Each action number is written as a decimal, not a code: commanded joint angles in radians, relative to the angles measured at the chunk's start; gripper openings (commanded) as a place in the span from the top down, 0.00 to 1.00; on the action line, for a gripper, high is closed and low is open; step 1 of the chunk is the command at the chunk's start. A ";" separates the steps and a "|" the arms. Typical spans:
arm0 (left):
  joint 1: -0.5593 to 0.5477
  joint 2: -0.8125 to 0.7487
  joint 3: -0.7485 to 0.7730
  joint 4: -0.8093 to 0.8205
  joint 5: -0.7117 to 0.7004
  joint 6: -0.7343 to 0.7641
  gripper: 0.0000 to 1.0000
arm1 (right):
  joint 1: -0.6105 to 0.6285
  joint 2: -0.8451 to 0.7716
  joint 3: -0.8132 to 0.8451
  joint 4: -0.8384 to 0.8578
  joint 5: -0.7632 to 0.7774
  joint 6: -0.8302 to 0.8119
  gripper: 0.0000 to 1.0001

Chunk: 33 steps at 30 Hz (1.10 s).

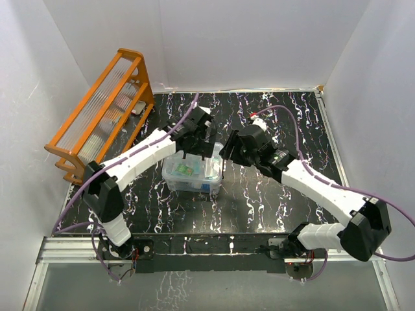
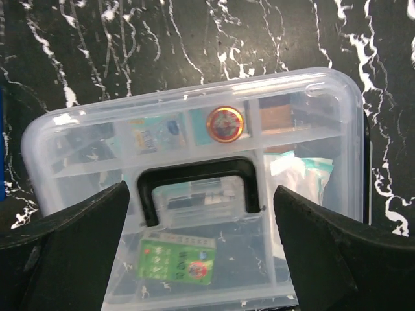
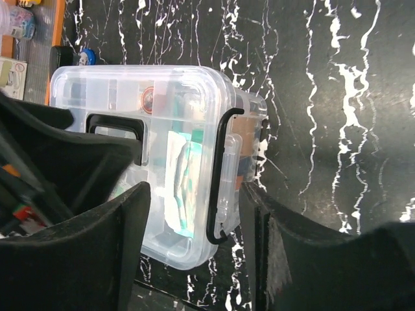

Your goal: Organize the medicine kit

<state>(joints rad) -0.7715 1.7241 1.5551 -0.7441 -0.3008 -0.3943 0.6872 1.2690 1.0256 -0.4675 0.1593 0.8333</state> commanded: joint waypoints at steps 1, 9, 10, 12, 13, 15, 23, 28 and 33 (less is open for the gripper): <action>0.060 -0.196 -0.032 -0.014 0.023 -0.003 0.06 | 0.002 -0.074 0.053 -0.047 0.082 -0.061 0.43; 0.117 -0.585 -0.256 0.024 0.026 -0.019 0.01 | -0.002 -0.205 0.066 -0.180 0.169 -0.180 0.31; 0.118 -0.635 -0.277 0.021 0.022 -0.018 0.01 | -0.002 -0.225 0.077 -0.200 0.180 -0.192 0.30; 0.118 -0.723 -0.299 0.007 0.014 -0.013 0.01 | -0.003 -0.267 0.103 -0.248 0.207 -0.213 0.27; 0.118 -0.763 -0.299 -0.008 0.001 -0.013 0.01 | -0.004 -0.288 0.117 -0.273 0.224 -0.221 0.26; 0.118 -0.825 -0.276 -0.050 -0.019 -0.013 0.01 | -0.004 -0.335 0.150 -0.320 0.252 -0.245 0.21; 0.119 -1.017 -0.161 -0.147 -0.099 0.015 0.01 | -0.003 -0.509 0.305 -0.454 0.362 -0.340 0.02; 0.118 -1.057 -0.082 -0.173 -0.107 0.048 0.01 | -0.003 -0.574 0.381 -0.494 0.425 -0.376 0.02; 0.118 -1.077 -0.038 -0.184 -0.114 0.074 0.01 | -0.004 -0.619 0.418 -0.496 0.468 -0.389 0.02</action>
<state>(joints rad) -0.6510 0.6395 1.4845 -0.8967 -0.3923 -0.3614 0.6861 0.6670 1.4044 -0.9516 0.5560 0.4774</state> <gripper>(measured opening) 0.985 0.983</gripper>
